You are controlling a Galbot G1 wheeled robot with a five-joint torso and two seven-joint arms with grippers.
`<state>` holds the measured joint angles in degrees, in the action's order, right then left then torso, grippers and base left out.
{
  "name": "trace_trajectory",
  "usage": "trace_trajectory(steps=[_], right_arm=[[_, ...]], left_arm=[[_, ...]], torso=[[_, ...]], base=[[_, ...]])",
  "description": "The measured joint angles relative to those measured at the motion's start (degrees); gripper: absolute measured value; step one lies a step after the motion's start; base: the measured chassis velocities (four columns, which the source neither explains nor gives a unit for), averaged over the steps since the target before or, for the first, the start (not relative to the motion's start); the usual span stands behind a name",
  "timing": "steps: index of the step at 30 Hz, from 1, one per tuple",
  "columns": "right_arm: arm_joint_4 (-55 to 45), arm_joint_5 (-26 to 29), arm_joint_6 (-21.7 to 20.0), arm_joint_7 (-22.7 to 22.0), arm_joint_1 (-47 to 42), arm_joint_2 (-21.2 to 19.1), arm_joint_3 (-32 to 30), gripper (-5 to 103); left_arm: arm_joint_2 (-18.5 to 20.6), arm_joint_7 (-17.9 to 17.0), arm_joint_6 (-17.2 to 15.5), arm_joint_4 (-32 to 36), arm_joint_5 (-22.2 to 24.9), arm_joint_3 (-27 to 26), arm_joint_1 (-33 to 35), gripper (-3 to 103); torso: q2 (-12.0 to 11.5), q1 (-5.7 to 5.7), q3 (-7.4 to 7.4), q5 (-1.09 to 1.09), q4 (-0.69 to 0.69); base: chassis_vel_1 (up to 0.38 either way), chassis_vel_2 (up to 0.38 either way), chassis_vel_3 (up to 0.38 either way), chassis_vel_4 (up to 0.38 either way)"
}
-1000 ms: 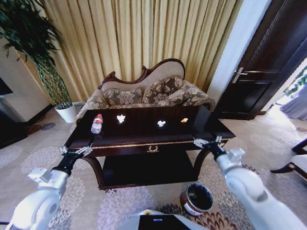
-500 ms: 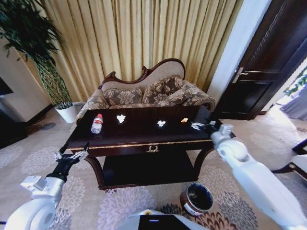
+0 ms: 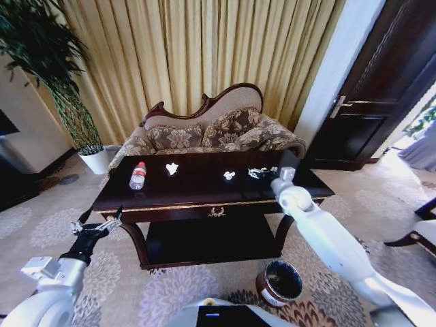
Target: Move to the front of the table and place the trash on the table into the trash bin.
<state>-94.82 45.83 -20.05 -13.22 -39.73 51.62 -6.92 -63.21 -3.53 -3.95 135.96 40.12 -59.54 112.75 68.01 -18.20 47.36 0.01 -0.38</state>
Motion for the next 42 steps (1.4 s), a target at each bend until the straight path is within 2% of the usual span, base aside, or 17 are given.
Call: trace_trajectory(steps=[10,17,20,21,34,42], right_arm=[[1.98,1.09,-2.79,-2.47,-0.29,-1.06,-0.85,100],[2.88,2.90,-3.98,-4.48,0.23,0.08,-0.34,103],[3.59,2.87,-4.03,-4.79,0.72,0.68,0.10,96],[4.12,2.78,-4.04,-4.82,1.06,0.95,0.28,89],[6.71,1.30,-3.18,-3.48,1.24,0.04,-0.46,88],[6.45,0.66,-2.62,-3.15,-0.12,0.40,-0.67,82]], left_arm=[[-0.83,0.14,0.10,-0.07,-1.01,0.93,-0.39,100],[-0.79,0.20,0.54,-0.32,-1.32,1.05,-0.24,100],[-0.43,0.20,0.66,-0.34,-1.31,0.92,-0.21,100],[-0.34,0.21,0.68,-0.33,-1.24,0.81,-0.20,100],[-0.66,1.29,0.78,0.00,-1.16,0.58,0.08,100],[-0.61,1.44,0.87,-0.06,-1.16,0.64,-0.14,100]], torso=[[0.01,0.00,-0.01,0.01,-0.03],[0.00,0.00,0.00,0.01,-0.01],[0.00,0.01,0.00,0.01,0.00],[0.00,0.01,-0.01,0.01,-0.01],[0.00,0.01,-0.01,0.01,-0.02],[0.01,0.01,-0.01,0.01,-0.01]], base=[[0.000,0.000,0.000,0.000],[0.000,0.000,0.000,0.000],[0.000,0.000,0.000,0.000],[0.000,0.000,0.000,0.000],[0.000,0.000,0.000,0.000],[0.000,0.000,0.000,0.000]])
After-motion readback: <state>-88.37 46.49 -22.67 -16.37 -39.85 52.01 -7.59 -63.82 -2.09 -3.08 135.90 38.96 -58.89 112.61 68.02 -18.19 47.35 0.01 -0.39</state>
